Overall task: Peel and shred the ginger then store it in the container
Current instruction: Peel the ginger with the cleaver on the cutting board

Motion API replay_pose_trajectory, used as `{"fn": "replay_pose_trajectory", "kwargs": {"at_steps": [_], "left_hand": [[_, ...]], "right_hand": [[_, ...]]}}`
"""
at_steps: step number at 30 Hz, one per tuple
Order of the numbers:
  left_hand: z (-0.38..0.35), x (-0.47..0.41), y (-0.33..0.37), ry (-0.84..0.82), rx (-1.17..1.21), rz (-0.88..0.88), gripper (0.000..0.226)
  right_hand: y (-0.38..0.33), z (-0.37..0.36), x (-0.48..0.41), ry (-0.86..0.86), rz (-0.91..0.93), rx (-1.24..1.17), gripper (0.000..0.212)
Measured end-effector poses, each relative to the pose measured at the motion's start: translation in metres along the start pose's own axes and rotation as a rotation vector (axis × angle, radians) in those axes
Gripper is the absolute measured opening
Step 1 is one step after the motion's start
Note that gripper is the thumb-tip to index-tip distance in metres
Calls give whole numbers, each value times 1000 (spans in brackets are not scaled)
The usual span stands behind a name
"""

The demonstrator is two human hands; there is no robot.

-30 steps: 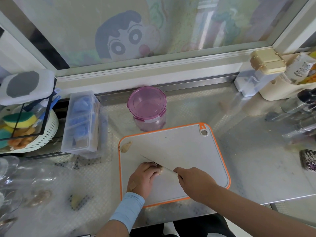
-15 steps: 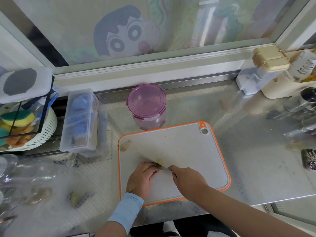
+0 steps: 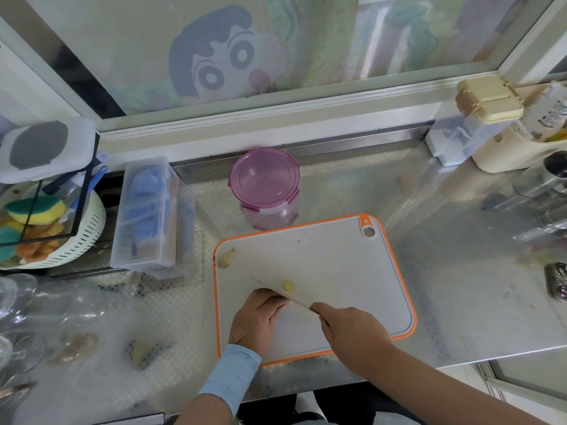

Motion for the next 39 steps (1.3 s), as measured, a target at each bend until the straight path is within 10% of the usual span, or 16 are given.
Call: {"fn": "replay_pose_trajectory", "kwargs": {"at_steps": [17,28,39], "left_hand": [[7,-54,15,-251,-28,278,2],[-14,-94,16,-724,-311,614,13],[49,-98,-54,82,-89,700,11]], "right_hand": [[26,24,-25,145,-110,-146,30],[26,40,-60,155,-66,-167,24],[12,32,-77,125,-22,-168,27]]}}
Point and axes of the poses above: each hand's wrist, its own x-axis away from the middle knuckle, its own z-axis out of the back of the hand, y = z × x, the point moved 2 cm from there along -x, towards the middle knuckle, and after that the axes turned 8 degrees about z, right-handed, at the moved point
